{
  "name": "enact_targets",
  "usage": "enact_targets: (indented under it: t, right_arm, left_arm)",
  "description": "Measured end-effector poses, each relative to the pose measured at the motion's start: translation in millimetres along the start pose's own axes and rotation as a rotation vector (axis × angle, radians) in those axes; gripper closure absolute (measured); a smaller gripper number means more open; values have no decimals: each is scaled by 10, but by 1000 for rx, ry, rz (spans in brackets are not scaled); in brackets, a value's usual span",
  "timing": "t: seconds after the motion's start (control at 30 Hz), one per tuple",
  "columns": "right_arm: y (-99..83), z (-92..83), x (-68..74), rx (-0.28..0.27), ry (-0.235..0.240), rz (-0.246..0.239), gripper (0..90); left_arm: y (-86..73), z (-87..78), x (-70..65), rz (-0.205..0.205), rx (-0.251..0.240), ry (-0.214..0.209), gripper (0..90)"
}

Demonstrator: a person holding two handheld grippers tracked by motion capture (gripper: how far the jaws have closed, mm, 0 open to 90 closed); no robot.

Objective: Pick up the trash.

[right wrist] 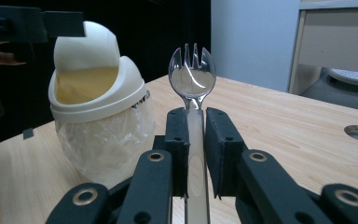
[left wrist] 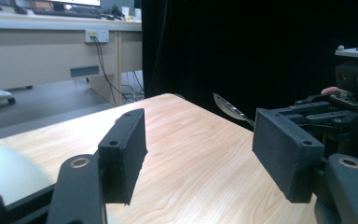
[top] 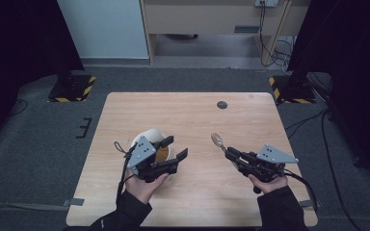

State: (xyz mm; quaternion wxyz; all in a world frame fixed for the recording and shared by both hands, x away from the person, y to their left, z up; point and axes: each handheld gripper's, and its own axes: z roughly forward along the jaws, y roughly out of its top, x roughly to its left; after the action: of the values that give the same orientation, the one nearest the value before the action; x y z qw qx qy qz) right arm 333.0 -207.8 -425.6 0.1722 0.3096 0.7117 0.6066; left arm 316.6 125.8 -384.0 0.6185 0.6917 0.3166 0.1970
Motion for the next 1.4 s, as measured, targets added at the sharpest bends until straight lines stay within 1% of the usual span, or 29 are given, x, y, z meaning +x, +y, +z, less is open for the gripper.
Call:
enact_targets:
  t: [0.1,0.27,0.5,0.63,0.8,0.9,1.03,1.17,1.4]
  right_arm:
    - [-13,11,13,1,8,-4,799]
    - [-33,35,35,3,26,0,799]
    - [-52,69,63,5,48,-2,799]
    - [-55,77,71,2,58,-5,799]
    - [-56,83,80,1,67,-7,799]
    - [-61,92,94,4,74,-9,799]
    - [-74,113,112,12,82,-14,799]
    - [-78,131,129,14,91,-19,799]
    - [-81,140,142,19,95,-23,799]
  left_arm:
    - [-25,99,-35,-16,8,-1,354]
    - [-58,228,-69,-57,15,-10,385]
    - [-96,410,-116,-82,22,-19,398]
    - [-142,545,-142,-121,24,-20,399]
    - [-190,662,-186,-143,27,-37,403]
    - [-207,713,-196,-154,27,-41,423]
    - [-228,759,-196,-179,32,-54,484]
    - [-242,785,-204,-199,32,-73,570]
    - [-233,778,-207,-216,21,-92,723]
